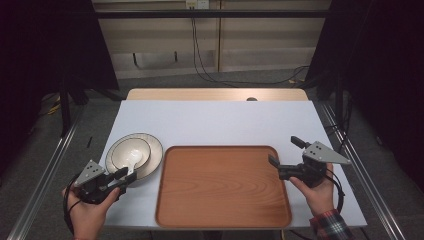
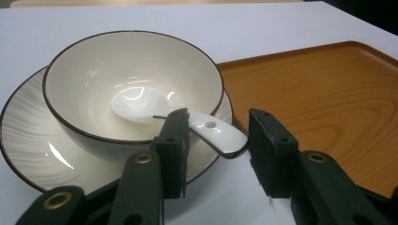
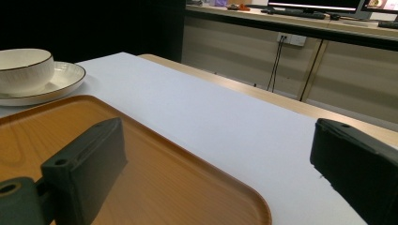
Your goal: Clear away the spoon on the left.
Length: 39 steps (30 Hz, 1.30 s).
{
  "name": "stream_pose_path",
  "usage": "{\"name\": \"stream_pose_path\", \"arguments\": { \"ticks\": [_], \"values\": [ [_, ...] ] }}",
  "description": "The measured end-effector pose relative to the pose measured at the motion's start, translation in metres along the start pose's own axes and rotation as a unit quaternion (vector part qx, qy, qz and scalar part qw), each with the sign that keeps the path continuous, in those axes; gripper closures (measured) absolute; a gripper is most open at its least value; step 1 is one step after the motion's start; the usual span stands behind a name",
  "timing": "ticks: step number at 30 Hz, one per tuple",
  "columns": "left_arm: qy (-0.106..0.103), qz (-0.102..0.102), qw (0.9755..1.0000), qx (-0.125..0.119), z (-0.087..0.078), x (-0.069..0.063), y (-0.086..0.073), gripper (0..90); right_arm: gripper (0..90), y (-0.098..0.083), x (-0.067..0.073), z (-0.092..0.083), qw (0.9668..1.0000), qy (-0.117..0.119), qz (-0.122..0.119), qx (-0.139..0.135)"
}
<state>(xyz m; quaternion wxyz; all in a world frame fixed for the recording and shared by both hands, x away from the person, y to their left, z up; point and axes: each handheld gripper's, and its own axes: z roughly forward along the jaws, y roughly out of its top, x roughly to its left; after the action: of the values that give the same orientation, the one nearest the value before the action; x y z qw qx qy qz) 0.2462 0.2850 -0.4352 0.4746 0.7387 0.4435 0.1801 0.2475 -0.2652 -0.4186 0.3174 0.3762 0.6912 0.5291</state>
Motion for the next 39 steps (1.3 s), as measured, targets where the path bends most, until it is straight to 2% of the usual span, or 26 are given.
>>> {"name": "stream_pose_path", "arguments": {
  "ticks": [13, 17, 20, 39],
  "values": [
    [0.003, -0.005, 1.0, -0.002, -0.0014, 0.0036, 0.0001, 63.2, 3.5, -0.0001, 0.0014, -0.0003, 1.0, 0.003, -0.002, 0.0],
    [0.0, -0.013, 0.9999, -0.008, -0.0031, 0.0056, -0.0001, 64.3, 3.4, -0.0003, 0.0013, -0.0005, 1.0, 0.003, -0.004, 0.002],
    [-0.003, -0.019, 0.9997, -0.015, -0.0043, 0.0075, -0.0004, 71.8, 3.2, -0.0001, 0.0012, -0.0008, 1.0, 0.003, -0.001, -0.002],
    [-0.011, -0.022, 0.9995, -0.019, -0.0033, 0.0082, 0.0005, 80.6, 3.0, -0.0003, 0.0024, -0.0009, 0.9999, 0.013, 0.002, -0.004]
  ]
}}
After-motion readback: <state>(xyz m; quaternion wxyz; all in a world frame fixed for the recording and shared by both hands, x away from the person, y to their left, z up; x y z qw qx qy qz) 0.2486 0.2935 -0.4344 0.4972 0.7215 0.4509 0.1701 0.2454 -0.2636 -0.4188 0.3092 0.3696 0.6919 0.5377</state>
